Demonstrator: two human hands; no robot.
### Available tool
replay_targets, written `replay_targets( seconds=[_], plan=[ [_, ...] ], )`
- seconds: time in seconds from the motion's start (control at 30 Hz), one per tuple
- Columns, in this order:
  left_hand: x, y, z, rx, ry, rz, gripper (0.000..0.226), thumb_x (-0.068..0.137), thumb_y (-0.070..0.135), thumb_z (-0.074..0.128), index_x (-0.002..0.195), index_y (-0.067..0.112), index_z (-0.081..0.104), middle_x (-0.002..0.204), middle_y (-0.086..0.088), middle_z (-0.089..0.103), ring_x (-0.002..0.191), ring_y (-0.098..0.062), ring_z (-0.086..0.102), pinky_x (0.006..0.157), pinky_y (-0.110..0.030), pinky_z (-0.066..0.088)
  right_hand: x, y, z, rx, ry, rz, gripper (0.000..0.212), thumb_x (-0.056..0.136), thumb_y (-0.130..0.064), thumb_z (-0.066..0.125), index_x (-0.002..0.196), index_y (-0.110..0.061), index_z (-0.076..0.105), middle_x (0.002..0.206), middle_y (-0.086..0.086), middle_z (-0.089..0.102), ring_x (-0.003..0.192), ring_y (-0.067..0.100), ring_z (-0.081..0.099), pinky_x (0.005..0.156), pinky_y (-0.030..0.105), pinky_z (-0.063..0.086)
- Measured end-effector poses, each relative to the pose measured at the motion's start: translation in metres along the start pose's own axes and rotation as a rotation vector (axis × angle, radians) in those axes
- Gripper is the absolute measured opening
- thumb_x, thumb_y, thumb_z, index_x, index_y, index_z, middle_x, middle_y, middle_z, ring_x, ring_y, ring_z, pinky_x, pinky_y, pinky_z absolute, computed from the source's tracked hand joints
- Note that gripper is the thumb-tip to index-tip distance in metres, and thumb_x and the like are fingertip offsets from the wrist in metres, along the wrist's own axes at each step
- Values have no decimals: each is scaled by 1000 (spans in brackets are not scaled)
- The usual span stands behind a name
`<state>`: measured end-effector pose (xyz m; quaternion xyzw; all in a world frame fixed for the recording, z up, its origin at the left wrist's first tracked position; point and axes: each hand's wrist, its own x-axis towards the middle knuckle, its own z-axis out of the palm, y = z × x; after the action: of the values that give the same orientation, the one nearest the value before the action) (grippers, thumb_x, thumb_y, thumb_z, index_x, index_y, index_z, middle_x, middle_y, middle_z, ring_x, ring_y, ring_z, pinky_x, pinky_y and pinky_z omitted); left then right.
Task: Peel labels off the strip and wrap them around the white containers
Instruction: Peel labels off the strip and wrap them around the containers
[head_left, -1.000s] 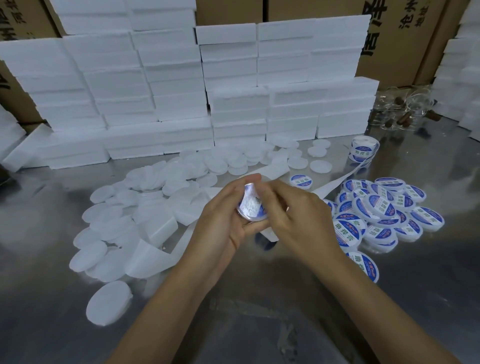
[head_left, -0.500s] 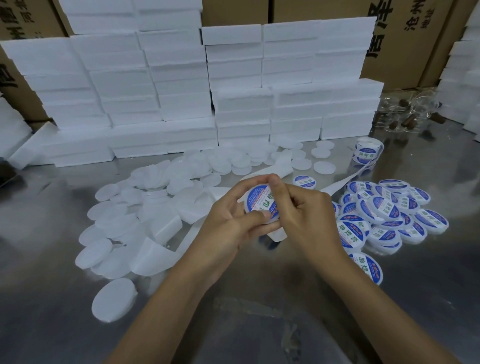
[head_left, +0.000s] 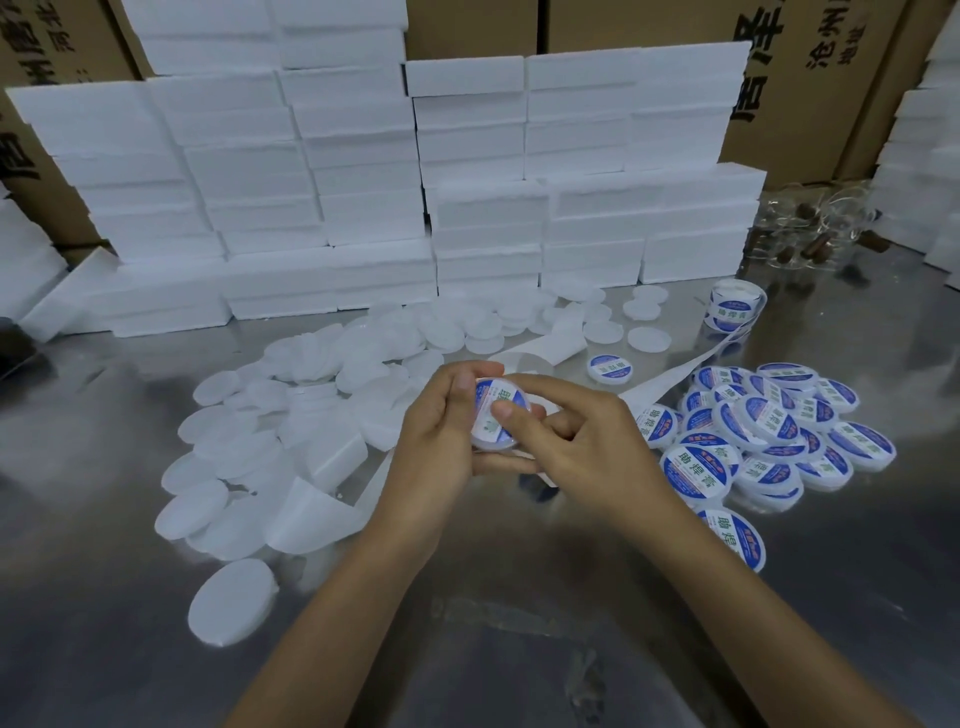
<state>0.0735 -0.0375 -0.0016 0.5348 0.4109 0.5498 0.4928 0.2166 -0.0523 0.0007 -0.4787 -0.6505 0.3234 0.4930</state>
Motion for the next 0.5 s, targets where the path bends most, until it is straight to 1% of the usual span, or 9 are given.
replay_targets(
  seconds=[0.03,0.07,0.1,0.17,0.23,0.27,0.33,0.4,0.5],
  plan=[
    [0,1,0,-36,-58,-9,30,109,23,38,110,23,67,97,2,76,85,-25,77,64,-35,62,0,1,-1,21,20,2,19,93,-39,65,111,-45,69,57,19,62,55,42,61,56,46,56],
    [0,1,0,-64,-118,-13,28,109,18,38,116,23,65,101,2,76,87,-26,77,66,-33,62,1,2,-2,34,35,1,20,94,-38,64,112,-45,68,52,13,61,50,36,61,55,42,57],
    [0,1,-1,-85,-176,-13,27,108,14,40,121,23,62,106,0,75,92,-28,76,71,-34,62,1,3,-3,48,44,2,20,95,-38,63,112,-45,68,50,6,60,47,30,61,55,39,59],
    [0,2,-3,-114,-290,0,32,106,9,46,132,25,56,119,-7,71,102,-32,73,83,-37,61,2,5,-5,79,49,5,20,97,-36,60,113,-44,68,56,1,67,51,25,66,56,39,60],
    [-1,3,-5,-129,-369,1,43,102,8,50,140,28,49,126,-9,69,107,-34,71,90,-40,59,3,6,-7,87,76,-10,19,98,-34,59,113,-41,68,59,-3,69,46,15,62,46,28,53],
    [-1,4,-6,-139,-388,-1,47,102,7,51,142,30,46,127,-9,69,108,-35,70,91,-41,58,4,7,-8,89,98,-19,19,99,-32,59,113,-40,68,59,-5,69,44,10,59,45,22,48],
    [-1,6,-5,-154,-392,-5,50,102,4,52,144,32,44,124,-14,70,108,-37,70,89,-41,59,6,8,-10,92,139,-25,19,100,-30,58,114,-36,68,60,-4,69,47,7,59,47,17,45],
    [-2,6,-4,-130,-363,-21,50,102,5,52,144,33,43,117,-15,73,99,-38,73,83,-37,60,9,9,-13,93,176,-13,18,100,-29,56,116,-32,66,58,2,67,50,9,61,53,18,48],
    [-4,5,-3,-98,-301,-52,47,101,8,56,140,33,47,116,-6,75,90,-37,75,76,-32,61,16,13,-33,90,338,23,15,100,-27,56,112,-31,63,57,5,67,46,9,59,50,18,47]
  ],
)
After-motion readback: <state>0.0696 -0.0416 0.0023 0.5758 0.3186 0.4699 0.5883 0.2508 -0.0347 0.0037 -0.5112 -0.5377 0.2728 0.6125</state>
